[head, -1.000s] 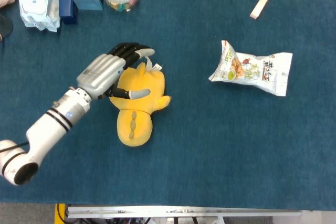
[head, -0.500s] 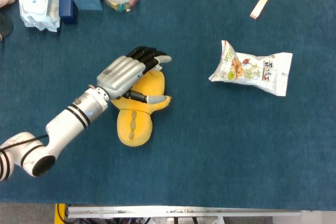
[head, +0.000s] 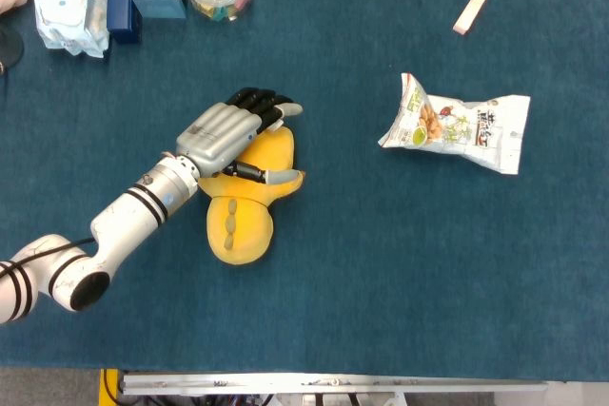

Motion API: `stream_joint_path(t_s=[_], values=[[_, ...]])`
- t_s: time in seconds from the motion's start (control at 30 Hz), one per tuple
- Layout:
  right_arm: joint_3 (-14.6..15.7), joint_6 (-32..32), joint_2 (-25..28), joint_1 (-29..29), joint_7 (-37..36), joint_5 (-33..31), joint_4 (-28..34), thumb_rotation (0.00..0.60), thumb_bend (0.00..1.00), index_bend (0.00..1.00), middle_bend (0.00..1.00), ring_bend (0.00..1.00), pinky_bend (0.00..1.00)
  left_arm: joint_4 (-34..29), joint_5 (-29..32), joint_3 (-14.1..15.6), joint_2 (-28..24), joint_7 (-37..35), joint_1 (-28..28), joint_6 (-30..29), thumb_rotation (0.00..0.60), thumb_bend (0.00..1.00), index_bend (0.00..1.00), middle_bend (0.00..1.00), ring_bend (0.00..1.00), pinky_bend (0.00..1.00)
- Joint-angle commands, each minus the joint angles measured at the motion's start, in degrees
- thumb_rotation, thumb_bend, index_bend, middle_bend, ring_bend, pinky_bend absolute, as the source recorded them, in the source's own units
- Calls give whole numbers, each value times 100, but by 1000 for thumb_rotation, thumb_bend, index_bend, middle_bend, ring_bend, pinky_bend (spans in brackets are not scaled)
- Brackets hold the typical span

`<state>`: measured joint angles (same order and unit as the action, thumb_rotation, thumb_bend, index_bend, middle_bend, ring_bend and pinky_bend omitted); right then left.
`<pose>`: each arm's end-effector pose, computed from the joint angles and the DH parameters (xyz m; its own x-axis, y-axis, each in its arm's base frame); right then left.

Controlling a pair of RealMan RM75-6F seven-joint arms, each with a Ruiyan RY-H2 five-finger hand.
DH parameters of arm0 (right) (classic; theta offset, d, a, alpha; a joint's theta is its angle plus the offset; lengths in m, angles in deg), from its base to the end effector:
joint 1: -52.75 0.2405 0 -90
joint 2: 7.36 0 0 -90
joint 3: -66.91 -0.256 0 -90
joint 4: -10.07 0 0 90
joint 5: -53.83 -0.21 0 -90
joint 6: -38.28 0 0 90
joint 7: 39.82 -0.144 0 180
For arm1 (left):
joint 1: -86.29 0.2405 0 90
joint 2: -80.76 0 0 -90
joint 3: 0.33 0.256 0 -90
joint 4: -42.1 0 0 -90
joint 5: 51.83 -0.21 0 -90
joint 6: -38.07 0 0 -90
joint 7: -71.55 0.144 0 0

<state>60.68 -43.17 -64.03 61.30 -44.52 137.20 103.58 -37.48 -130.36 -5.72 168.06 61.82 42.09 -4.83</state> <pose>-0.3057 -0.2136 0.2025 0.4097 0.0304 0.9117 -0.9115 -0.0247 0.4105 -0.1612 0.3303 -0.0399 0.3162 0.5346 0.7837 0.9009 -0.4280 -0.0716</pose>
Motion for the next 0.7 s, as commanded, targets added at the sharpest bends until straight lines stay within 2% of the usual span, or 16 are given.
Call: stream_joint_path(t_s=[0.03,0.47,0.7], values=[[-3,3,-1,3,6,1,6,600,176,493,517,383,407,34,66,6,0,7,15,-1,111,10,106,106,48,0],[-5,-21,8,-21,-30,1,-15,600,177,493,517,383,407,-148,325,-155,-93,99,54,-210,111,10,107,106,48,0],[3,-47,26,-50,-60,9,-26,600,177,493,517,383,407,-266,255,-126,-18,209,42,-313,112,10,106,106,47,0]])
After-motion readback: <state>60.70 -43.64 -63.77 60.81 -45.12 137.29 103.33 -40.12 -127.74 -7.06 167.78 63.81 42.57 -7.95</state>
